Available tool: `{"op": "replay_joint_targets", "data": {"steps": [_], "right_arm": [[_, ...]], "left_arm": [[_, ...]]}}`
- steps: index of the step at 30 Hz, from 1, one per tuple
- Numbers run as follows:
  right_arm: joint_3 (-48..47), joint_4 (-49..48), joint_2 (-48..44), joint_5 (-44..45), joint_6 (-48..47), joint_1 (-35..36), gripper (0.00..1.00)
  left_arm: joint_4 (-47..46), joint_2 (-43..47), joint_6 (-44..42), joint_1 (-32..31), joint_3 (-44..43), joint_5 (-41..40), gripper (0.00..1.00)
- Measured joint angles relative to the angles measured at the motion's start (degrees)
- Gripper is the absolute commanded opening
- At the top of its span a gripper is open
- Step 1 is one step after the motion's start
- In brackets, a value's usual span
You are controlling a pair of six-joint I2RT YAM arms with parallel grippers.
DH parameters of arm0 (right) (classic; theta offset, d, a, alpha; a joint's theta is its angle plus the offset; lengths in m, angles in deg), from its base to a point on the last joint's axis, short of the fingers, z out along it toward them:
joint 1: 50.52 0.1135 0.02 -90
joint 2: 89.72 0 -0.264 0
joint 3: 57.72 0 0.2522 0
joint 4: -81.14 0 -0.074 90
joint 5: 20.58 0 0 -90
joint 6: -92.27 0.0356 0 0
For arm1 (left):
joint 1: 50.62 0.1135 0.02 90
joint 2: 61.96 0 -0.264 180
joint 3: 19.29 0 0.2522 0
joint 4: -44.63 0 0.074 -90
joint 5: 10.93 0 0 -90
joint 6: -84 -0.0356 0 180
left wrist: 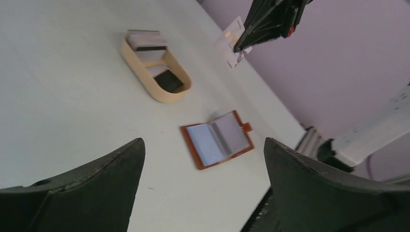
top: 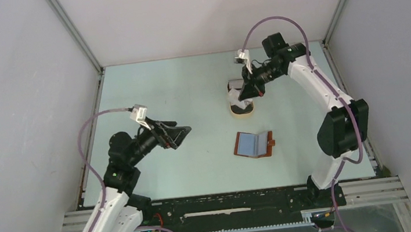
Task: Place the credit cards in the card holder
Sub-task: Pick up the credit card from the storage box, then insert the credit card into the card holder.
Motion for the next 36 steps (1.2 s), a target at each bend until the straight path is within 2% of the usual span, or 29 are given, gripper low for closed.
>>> {"op": "replay_joint_targets", "data": {"steps": [2, 5, 10, 14, 19, 22, 25, 28, 33, 36], "right_arm": [[4.9, 0.0, -2.9, -4.5, 3.1, -0.1, 0.00], [14.0, -2.4, -7.4, -9.2, 9.0, -0.1, 0.00], [33.0, -15.0, -15.9, -16.0, 23.5, -0.5, 0.00], [41.9, -28.3, -19.8, -21.2, 35.5, -0.8, 0.00], [43.7, -39.1, -19.5, -25.6, 45.8, -0.8, 0.00], [43.7, -42.4, -18.9, -27.3, 48.7, -0.5, 0.00], [43.7, -44.3, -18.1, -27.9, 50.4, 0.2, 0.00], [43.7, -45.0, -17.4, -28.2, 51.3, 1.0, 0.00], [43.7, -46.2, -16.4, -29.1, 52.7, 1.6, 0.00], [43.7, -46.8, -16.4, -29.7, 53.1, 1.6, 0.00]], "left_arm": [[-7.9, -1.4, 6.1, -1.2, 4.3, 0.9, 0.96], [-17.3, -4.7, 12.1, -7.0, 8.9, -0.9, 0.96], [-33.4, -11.6, 16.4, -18.4, 12.8, -6.4, 0.89], [-46.1, -21.4, 20.5, -21.0, 13.1, -8.7, 0.79], [-59.4, -32.4, 25.8, -22.6, 13.1, -10.0, 0.68], [-66.7, -38.5, 29.1, -23.6, 13.0, -10.1, 0.60], [-72.4, -43.9, 32.1, -24.4, 12.6, -10.1, 0.57], [-74.6, -47.3, 33.8, -25.5, 11.2, -10.1, 0.50], [-77.4, -47.8, 34.4, -26.7, 9.8, -10.4, 0.37], [-77.9, -48.4, 34.7, -26.7, 9.8, -10.9, 0.21]]}}
